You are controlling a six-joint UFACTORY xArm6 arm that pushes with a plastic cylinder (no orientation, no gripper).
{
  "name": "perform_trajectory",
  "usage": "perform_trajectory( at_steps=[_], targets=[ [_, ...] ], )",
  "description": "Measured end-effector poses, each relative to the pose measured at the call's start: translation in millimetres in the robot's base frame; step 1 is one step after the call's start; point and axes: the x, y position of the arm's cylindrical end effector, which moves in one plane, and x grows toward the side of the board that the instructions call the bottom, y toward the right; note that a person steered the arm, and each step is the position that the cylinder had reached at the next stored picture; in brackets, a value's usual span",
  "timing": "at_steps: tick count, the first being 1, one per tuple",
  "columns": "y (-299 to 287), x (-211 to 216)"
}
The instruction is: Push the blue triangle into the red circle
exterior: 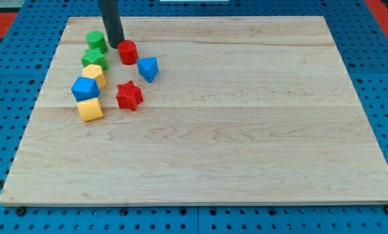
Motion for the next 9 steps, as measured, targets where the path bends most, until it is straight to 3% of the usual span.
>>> perform_trajectory(
  at_steps=[1, 2, 3, 5, 9],
  targets=[
    [26.6, -29.3],
    [71.4, -29.2],
    [98.7, -0.5],
    [98.7, 51.1],
    [82.8, 53.9]
  ],
)
